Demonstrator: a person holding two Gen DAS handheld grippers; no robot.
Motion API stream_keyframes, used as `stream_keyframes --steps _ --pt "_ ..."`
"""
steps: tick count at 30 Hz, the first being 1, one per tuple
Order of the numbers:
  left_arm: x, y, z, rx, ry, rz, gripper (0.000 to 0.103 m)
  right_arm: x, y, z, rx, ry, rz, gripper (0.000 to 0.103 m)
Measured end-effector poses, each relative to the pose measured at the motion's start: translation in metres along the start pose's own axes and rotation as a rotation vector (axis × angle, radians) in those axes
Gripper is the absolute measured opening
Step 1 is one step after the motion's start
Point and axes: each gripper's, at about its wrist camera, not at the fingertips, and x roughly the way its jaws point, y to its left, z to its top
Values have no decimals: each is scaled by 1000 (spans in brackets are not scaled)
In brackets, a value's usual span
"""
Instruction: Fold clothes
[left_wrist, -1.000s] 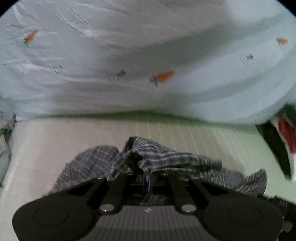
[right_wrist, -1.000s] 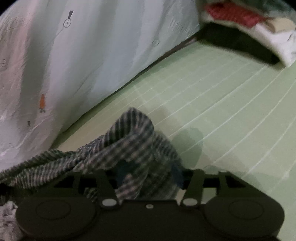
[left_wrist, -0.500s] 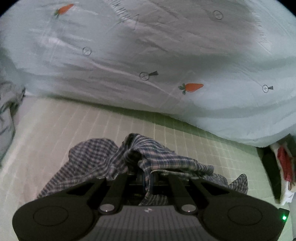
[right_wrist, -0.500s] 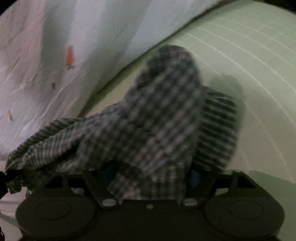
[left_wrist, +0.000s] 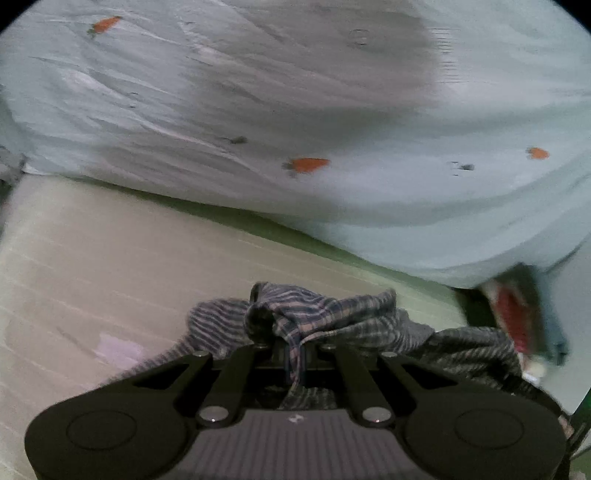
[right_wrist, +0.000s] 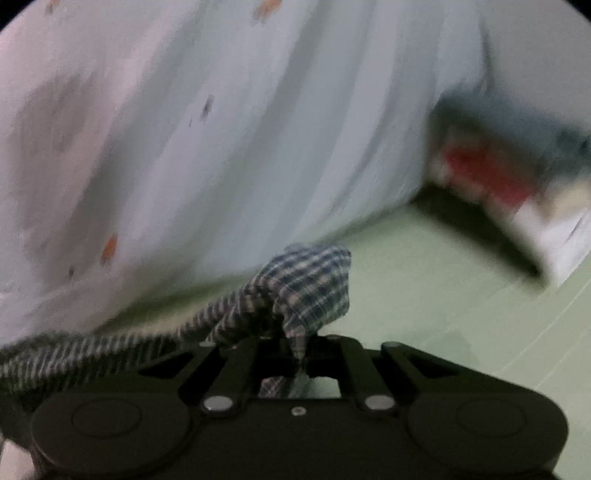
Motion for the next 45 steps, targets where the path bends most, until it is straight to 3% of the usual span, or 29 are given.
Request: stream_keyframes --steps 3,6,10,13,15,16,17,18,19,20,22,23,24,25,30,33,37,42,44,45 --pt "-14 -17 1 7 -30 -42 6 -20 -11 43 -66 -118 -20 4" --pt "-35 -28 15 -3 -114 -61 6 -36 -9 85 -127 -237 17 4" --pt "-60 -29 42 11 -261 -23 6 -31 2 135 -194 -368 81 4" --pt "-53 -7 64 18 -321 55 6 8 20 157 -207 -395 108 5" --pt "-32 19 79 2 -328 140 11 50 36 161 -180 -334 149 7" --pt "-18 33 85 -14 -319 196 14 69 45 158 -165 -297 163 18" --pt "-3 45 89 -30 -305 260 18 92 55 154 -160 -242 164 43" --pt "13 58 93 -38 -283 329 20 110 63 147 -161 -181 153 53" --pt "27 70 94 -47 -255 393 23 124 69 137 -155 -116 139 55" --pt "35 83 91 -71 -219 424 29 132 70 125 -130 -69 136 51" --pt "41 107 79 -137 -152 436 35 135 66 98 -65 -3 151 60" --pt "39 115 68 -172 -134 421 45 133 63 82 -51 26 153 69" --pt "37 123 58 -208 -117 405 59 132 59 66 -46 56 146 72" --pt "37 128 45 -227 -87 400 64 131 55 49 -54 93 124 74" --pt "54 136 -9 -242 97 377 65 128 18 -26 -57 306 -27 74" --pt "67 129 -36 -275 187 328 65 126 6 -52 -43 379 -67 74" --pt "86 106 -61 -254 276 283 67 117 -7 -68 -40 418 -77 74" --pt "102 88 -74 -225 327 267 68 116 -10 -72 -60 421 -32 73" --pt "105 84 -76 -218 332 263 63 120 -8 -75 -78 441 -32 65" --pt "106 82 -77 -207 333 263 56 121 -7 -77 -92 449 -38 65"
